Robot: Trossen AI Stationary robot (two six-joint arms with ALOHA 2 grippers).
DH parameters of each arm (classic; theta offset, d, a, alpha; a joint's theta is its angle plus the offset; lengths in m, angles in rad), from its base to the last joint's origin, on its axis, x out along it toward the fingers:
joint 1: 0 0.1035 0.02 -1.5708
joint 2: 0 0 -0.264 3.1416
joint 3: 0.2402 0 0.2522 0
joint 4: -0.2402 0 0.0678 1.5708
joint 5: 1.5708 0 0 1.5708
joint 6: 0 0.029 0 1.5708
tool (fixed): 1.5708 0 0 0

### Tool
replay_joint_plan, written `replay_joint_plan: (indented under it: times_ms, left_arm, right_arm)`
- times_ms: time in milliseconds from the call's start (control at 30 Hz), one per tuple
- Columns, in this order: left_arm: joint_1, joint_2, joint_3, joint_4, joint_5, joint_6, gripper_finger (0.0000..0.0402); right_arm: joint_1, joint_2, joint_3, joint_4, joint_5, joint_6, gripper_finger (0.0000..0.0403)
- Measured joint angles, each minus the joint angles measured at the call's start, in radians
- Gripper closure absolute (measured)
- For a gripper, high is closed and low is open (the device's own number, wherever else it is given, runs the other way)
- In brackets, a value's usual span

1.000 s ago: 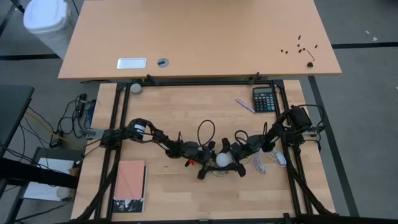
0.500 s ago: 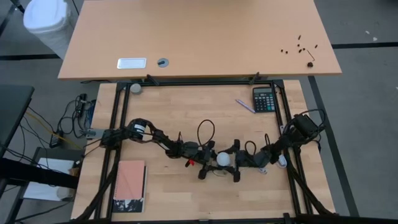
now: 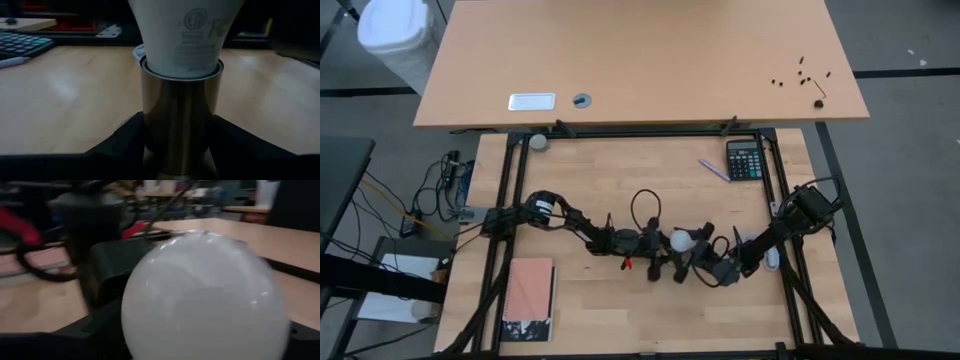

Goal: Screw lightbulb
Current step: Remove the lightbulb from the lamp

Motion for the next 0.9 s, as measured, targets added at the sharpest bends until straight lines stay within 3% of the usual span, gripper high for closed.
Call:
replay_joint_plan:
  times_ms: [300,667,900]
  left_arm:
    - [-0.006,-0.002,0.001,-0.012,-0.054,-0.071,0.0213]
    - [-0.042,-0.003,0.002,-0.038,-0.231,-0.081,0.0213]
    - [-0.047,-0.003,0.002,-0.041,-0.259,-0.079,0.0212]
  right_arm:
    - [-0.001,0.0,0.04,-0.002,0.136,-0.014,0.0089]
    - [-0.098,0.0,0.042,-0.032,0.082,-0.02,0.0093]
    - [-0.104,0.001,0.042,-0.034,0.084,-0.003,0.0096]
